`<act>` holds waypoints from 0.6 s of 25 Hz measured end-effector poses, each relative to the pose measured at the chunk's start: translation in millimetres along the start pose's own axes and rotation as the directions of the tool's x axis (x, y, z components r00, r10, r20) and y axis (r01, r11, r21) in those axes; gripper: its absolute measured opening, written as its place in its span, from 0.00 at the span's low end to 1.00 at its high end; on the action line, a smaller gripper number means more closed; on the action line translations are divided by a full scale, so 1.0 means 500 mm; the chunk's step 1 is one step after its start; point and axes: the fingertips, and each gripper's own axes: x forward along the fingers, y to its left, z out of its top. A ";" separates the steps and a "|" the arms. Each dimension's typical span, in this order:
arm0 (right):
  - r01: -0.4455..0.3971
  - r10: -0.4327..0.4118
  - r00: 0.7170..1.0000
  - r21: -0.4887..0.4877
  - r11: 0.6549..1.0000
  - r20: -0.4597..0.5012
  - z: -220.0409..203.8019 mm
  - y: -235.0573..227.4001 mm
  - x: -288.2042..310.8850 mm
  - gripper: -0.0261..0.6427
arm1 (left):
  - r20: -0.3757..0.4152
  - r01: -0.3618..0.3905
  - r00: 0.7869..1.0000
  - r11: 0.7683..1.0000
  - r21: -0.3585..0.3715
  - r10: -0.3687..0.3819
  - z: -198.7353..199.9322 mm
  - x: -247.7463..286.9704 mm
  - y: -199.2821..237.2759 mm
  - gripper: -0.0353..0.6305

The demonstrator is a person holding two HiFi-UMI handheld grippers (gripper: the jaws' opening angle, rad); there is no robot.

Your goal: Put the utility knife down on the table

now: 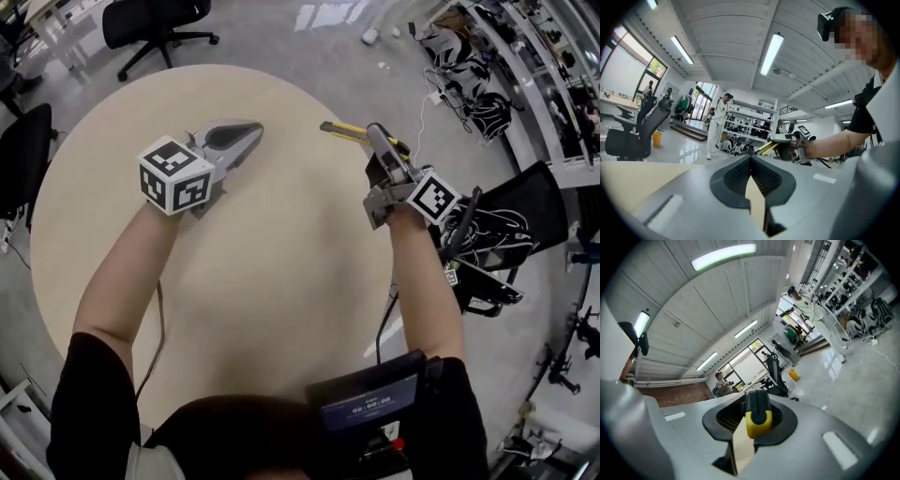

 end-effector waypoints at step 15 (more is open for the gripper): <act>0.199 -0.188 0.979 0.163 0.966 -0.085 -0.098 -0.168 0.187 0.17 | -0.030 -0.031 0.999 0.999 -0.026 0.030 -0.067 0.060 0.132 0.05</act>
